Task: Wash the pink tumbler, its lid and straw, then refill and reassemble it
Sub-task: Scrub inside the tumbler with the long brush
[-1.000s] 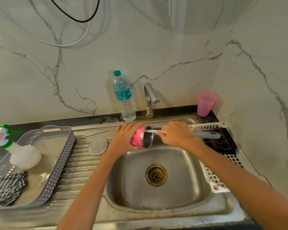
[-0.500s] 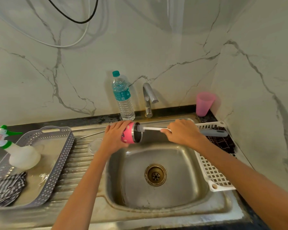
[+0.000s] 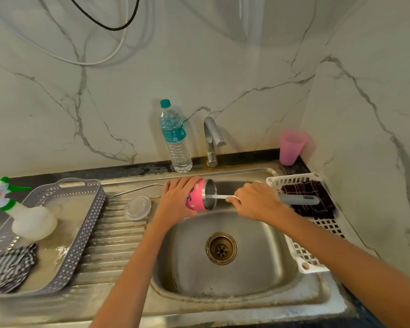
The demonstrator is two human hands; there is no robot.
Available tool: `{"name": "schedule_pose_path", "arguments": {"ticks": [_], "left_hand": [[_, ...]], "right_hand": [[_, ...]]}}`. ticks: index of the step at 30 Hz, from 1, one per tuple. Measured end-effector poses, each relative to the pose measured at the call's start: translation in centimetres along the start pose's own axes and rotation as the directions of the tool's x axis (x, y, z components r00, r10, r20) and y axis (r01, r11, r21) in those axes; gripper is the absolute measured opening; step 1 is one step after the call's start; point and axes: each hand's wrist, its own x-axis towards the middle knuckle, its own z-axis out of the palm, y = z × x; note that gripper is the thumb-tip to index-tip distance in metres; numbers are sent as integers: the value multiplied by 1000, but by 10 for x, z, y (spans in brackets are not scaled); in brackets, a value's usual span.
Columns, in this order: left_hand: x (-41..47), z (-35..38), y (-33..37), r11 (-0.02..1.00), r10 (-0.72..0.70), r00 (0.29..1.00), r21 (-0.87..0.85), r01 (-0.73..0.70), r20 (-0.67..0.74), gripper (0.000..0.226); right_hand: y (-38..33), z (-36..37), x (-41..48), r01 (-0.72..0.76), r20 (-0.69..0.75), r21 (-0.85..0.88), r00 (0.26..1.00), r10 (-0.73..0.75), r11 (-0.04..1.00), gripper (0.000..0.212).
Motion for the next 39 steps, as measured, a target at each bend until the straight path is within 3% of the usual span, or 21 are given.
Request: {"name": "schedule_pose_path", "arguments": {"ticks": [5, 7, 13, 18, 21, 26, 31, 35, 39], "left_hand": [[-1, -6, -14, 996, -68, 997, -52, 67, -28, 98], [1, -6, -6, 1000, -28, 999, -12, 27, -20, 97], [-1, -6, -27, 999, -54, 998, -7, 54, -14, 97], [3, 2, -3, 998, 43, 999, 46, -44, 33, 94], [-2, 2, -16, 999, -31, 998, 40, 28, 59, 94], [0, 11, 8, 1000, 10, 999, 5, -11, 40, 95], [-10, 3, -27, 999, -54, 998, 1, 54, -17, 95], [4, 3, -4, 1000, 17, 999, -22, -18, -46, 96], [-5, -5, -25, 1000, -18, 999, 4, 18, -41, 94]], "right_hand": [[12, -3, -15, -6, 36, -43, 999, 8, 999, 52], [5, -4, -12, 4, 35, -40, 999, -2, 999, 53], [-2, -4, -14, 45, 51, 42, 998, -47, 998, 50], [-22, -5, 0, 75, 41, 76, 996, -78, 994, 46], [-10, -4, -4, 69, 77, 112, 994, -78, 991, 46], [-20, 2, -4, 51, 72, 156, 995, -63, 986, 48], [5, -9, -12, 8, 79, 177, 997, -22, 984, 51], [-21, -10, 6, 44, 43, 195, 998, -53, 980, 50], [-8, -9, 2, 32, 44, 209, 998, -42, 977, 50]]}}
